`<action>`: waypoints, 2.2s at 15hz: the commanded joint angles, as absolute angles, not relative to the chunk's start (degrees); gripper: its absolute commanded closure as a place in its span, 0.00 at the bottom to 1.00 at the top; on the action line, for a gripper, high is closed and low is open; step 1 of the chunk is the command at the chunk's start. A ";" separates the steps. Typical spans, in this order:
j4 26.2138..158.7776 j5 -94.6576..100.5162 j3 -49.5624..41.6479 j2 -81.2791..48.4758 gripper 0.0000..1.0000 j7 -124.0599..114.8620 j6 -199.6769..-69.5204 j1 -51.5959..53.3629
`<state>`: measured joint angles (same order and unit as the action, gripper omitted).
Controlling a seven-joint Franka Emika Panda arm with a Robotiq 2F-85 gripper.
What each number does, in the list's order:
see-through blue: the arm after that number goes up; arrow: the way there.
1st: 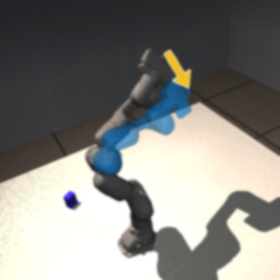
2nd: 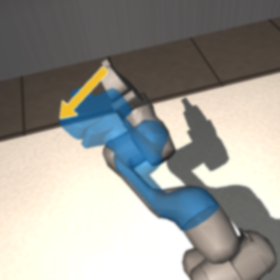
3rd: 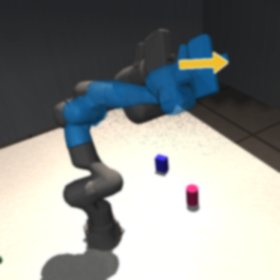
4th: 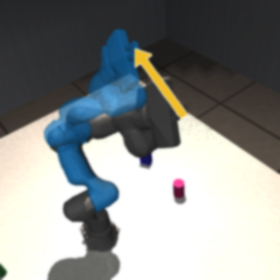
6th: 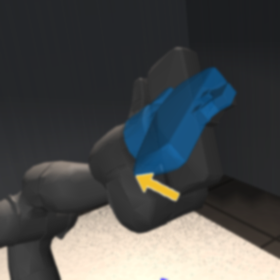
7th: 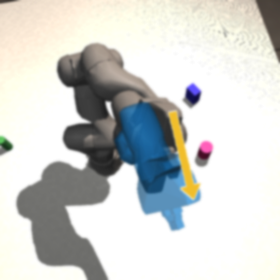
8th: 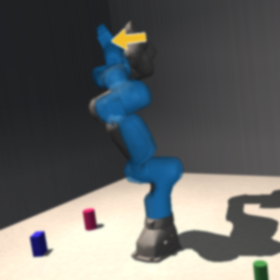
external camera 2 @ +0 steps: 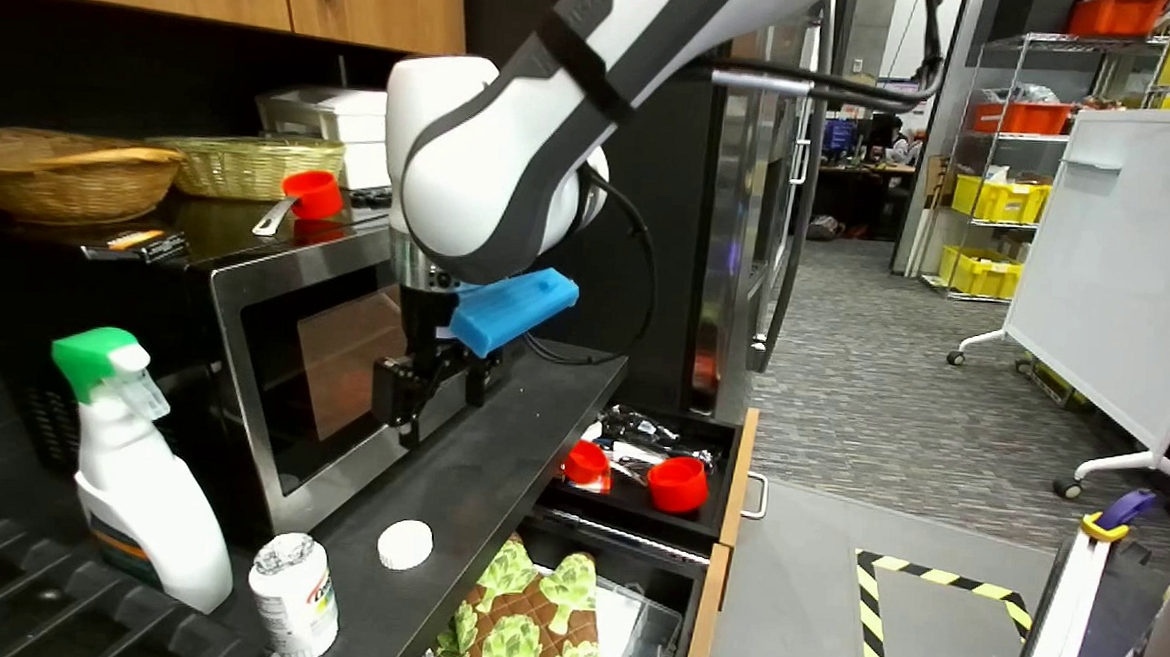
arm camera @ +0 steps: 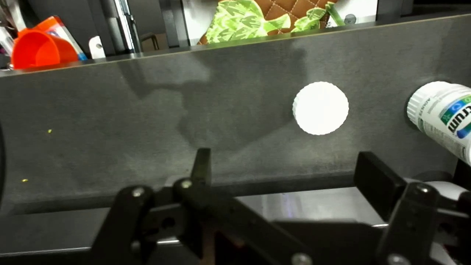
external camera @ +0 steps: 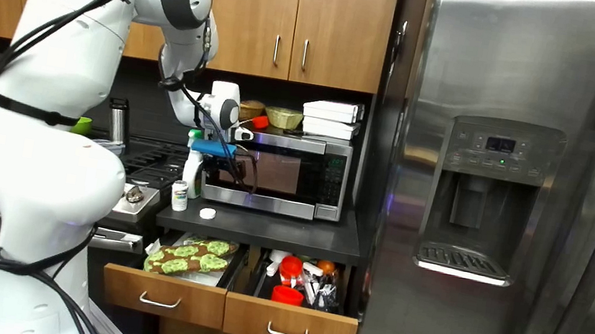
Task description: Put the lid on the bottle
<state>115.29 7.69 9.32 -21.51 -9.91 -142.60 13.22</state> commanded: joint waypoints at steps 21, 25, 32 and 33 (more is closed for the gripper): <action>109.90 4.00 8.39 -31.90 0.00 -15.45 -142.43 17.95; 109.63 3.04 8.85 -32.90 0.00 -13.77 -143.89 17.54; 108.07 3.23 8.63 -34.67 0.00 -12.12 -145.18 17.23; 107.89 3.25 8.61 -34.97 0.00 -11.98 -145.32 17.24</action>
<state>109.23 4.28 8.74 -33.64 -13.90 -144.43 17.32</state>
